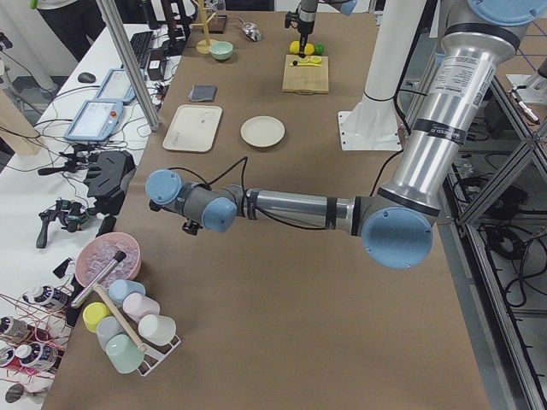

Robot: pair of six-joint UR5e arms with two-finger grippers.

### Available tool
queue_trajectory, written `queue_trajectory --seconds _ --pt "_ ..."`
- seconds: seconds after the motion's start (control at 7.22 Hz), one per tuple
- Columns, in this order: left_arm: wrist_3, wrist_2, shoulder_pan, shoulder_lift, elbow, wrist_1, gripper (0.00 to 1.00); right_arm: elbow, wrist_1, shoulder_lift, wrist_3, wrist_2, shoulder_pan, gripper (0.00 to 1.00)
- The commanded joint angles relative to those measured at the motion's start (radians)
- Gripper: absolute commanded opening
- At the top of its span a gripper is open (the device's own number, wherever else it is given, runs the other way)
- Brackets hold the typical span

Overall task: Place red cherry on plate
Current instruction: 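Lift the cherries and carry them with the right gripper over the white plate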

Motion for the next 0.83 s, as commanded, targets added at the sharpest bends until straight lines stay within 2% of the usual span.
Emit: queue_trajectory --seconds 0.0,0.14,0.28,0.55,0.69 --pt "-0.001 0.000 -0.002 0.006 -0.016 0.002 0.98 0.080 -0.427 0.284 -0.158 0.201 0.236 0.00" --pt "-0.001 0.003 -0.002 0.005 -0.014 0.002 0.98 0.069 -0.643 0.468 -0.197 0.201 0.257 0.00" --pt "-0.001 0.003 -0.002 0.003 -0.013 0.002 0.98 0.040 -0.758 0.599 -0.220 0.198 0.275 0.00" --pt "-0.002 0.004 -0.002 0.003 -0.013 0.002 0.98 -0.039 -0.773 0.719 -0.205 0.186 0.239 0.00" --pt "-0.002 0.012 -0.004 0.003 -0.013 0.002 0.98 -0.097 -0.773 0.770 -0.193 0.142 0.183 0.00"
